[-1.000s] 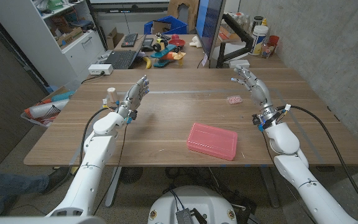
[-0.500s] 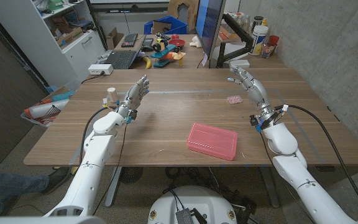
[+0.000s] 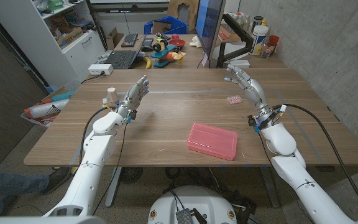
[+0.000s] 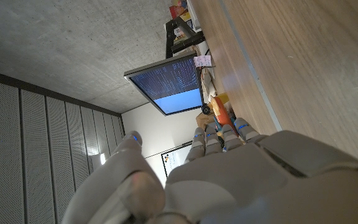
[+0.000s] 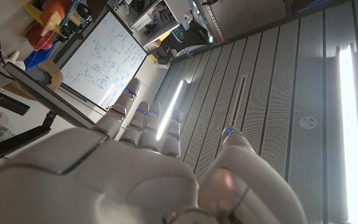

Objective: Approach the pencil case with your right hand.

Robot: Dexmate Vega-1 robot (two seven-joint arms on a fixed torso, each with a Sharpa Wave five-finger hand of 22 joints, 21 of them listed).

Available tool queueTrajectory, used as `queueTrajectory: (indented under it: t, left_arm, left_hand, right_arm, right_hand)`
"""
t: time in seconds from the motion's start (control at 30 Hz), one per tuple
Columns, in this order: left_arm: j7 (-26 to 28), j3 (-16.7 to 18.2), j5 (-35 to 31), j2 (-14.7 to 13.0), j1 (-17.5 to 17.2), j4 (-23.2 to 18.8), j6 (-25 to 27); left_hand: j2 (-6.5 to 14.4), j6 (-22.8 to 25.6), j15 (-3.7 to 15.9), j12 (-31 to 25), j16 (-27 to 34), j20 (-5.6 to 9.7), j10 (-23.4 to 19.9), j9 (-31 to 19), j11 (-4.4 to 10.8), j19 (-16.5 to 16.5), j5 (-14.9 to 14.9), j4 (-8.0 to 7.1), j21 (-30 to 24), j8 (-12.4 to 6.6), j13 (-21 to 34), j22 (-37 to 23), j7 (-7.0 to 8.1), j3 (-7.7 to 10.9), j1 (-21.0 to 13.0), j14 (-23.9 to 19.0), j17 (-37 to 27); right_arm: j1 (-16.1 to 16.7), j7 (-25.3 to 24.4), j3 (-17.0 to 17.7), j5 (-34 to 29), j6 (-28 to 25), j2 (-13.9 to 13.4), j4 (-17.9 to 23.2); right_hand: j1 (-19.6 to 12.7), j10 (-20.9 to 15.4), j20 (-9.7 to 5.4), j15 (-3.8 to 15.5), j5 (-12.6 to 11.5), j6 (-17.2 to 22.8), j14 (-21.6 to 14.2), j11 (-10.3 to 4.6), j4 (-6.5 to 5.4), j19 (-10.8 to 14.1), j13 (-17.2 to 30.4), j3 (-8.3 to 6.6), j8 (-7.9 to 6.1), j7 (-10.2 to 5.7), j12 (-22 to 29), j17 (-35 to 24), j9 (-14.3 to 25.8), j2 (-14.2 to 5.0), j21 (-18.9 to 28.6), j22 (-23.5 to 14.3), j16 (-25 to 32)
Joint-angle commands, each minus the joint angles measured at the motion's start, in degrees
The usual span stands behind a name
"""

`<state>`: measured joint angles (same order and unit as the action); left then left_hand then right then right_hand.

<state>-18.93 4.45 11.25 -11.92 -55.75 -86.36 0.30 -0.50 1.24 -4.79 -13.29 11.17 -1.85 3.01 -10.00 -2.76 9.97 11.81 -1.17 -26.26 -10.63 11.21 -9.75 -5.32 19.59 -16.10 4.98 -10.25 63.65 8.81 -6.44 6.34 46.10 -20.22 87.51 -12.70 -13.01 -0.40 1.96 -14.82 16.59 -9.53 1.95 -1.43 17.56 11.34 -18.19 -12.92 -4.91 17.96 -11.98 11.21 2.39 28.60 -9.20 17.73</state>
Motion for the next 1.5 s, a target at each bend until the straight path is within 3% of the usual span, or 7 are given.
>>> queueTrajectory:
  t: [0.03, 1.5]
  left_arm:
    - [-0.15, 0.01, -0.11, -0.12, 0.22, 0.08, 0.08]
    - [-0.28, -0.50, -0.54, 0.17, 0.85, 0.94, 0.00]
  left_hand:
    - [0.49, 0.51, 0.19, 0.25, -0.02, -0.31, -0.34, -0.23, -0.35, 1.78, -0.35, 0.23, 0.25, -0.28, -0.02, -0.07, -0.05, -0.07, -0.04, 0.28, -0.18]
    - [0.69, 0.64, 0.04, 0.55, -0.11, -0.61, -0.25, -0.24, -0.27, 1.56, -0.40, 0.48, 1.40, -0.21, 0.00, -0.11, 0.00, -0.30, 0.16, 0.42, -0.19]
  right_arm:
    - [1.16, -1.23, 0.47, -4.20, 0.46, -0.33, 2.34]
    - [2.11, -2.48, -0.34, -12.99, 4.22, -0.53, 5.08]
  right_hand:
    - [-0.04, -0.59, -0.07, -0.05, -0.28, 0.49, -0.62, -0.02, 0.26, 0.58, 0.09, 0.02, 0.00, 0.07, -0.24, -0.18, 0.05, -0.39, -0.27, -0.20, -0.15]
    - [0.20, -0.91, 0.29, -0.19, -0.36, 1.19, -0.69, -0.49, 0.41, 0.98, 0.14, 0.17, 0.21, -0.25, -1.22, -0.04, 0.06, -0.76, -2.10, -0.23, -0.86]
